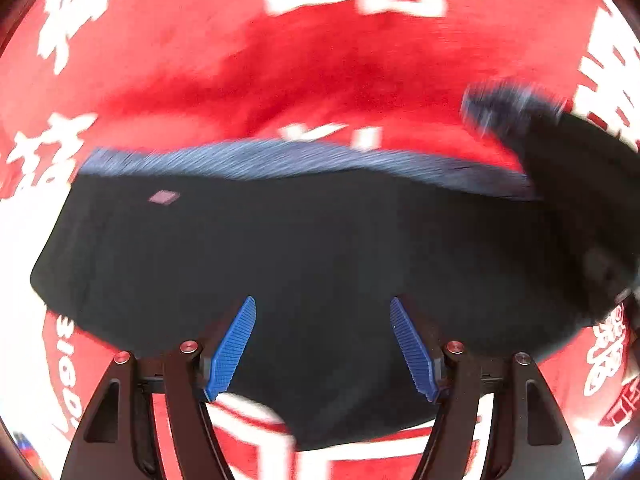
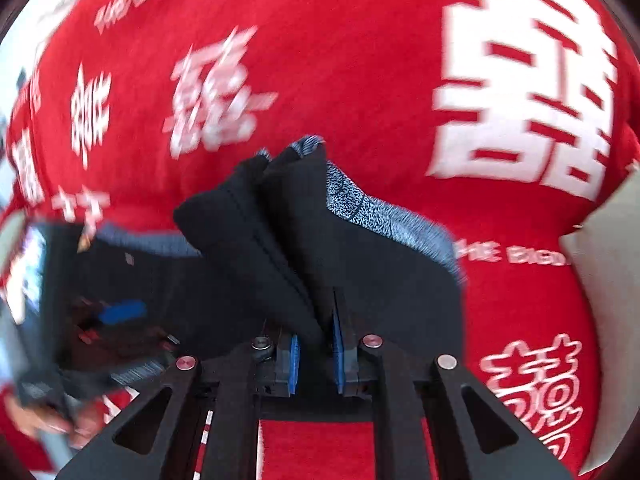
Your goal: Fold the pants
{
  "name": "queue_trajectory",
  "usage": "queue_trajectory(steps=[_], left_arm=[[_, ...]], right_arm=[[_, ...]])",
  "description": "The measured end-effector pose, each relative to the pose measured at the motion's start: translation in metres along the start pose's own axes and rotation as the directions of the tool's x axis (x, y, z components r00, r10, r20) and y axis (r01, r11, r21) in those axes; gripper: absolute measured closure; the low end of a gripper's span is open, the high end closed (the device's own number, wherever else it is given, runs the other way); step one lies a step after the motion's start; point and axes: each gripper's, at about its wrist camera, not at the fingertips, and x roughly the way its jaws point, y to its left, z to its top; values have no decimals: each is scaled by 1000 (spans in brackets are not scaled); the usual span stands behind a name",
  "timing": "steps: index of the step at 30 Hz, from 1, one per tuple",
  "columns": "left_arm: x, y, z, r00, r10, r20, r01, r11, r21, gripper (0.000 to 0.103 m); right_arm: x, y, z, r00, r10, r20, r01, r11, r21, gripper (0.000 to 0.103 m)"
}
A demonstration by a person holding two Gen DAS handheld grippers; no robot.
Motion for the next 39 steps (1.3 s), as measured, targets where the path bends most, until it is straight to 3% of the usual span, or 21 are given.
queue_trajectory(steps=[4,8,12,14,15,16,17,22,27,32,35,39], left_arm=[[4,36,-11,1000,17,-22,-18,999,-38,31],[8,50,-9,999,10,-31,-11,1000,-26,31],[10,52,6,999,-15,-28,14,1000,-17,31],[2,50,11,999,-34,-16,34,999,-1,31],[-2,48,13,999,-48,-12,48,999,12,26],[-7,46,15,998,-65,-6,65,998,25,17],[-12,43,17,996,-87,8,86,996,38,16],[-26,6,27,975,-223,2,220,964,148,16],[-15,-37,34,937,-342,-75,350,915,201,16],[1,-55,37,915,-379,-135,399,901,169,16],[7,-57,35,912,-378,-159,402,900,167,31],[18,-63,32,901,-372,-225,411,897,161,60]], right_arm=[[48,56,-29,992,-84,-94,72,990,-122,88],[63,87,-49,971,-227,-72,204,950,-236,84],[65,102,-57,952,-301,-55,271,914,-301,83],[63,110,-62,942,-332,-45,296,888,-352,74],[60,112,-65,943,-331,-45,292,881,-371,67],[56,114,-67,948,-313,-49,271,881,-387,53],[48,114,-71,957,-284,-57,239,887,-396,47],[5,92,-80,984,-154,-85,124,950,-288,40],[-10,43,-85,980,-107,-170,94,992,-82,40],[-12,9,-88,975,-101,-198,108,994,27,40],[-12,-3,-89,976,-84,-202,98,993,62,41],[-15,-12,-91,977,-66,-201,84,993,87,47]])
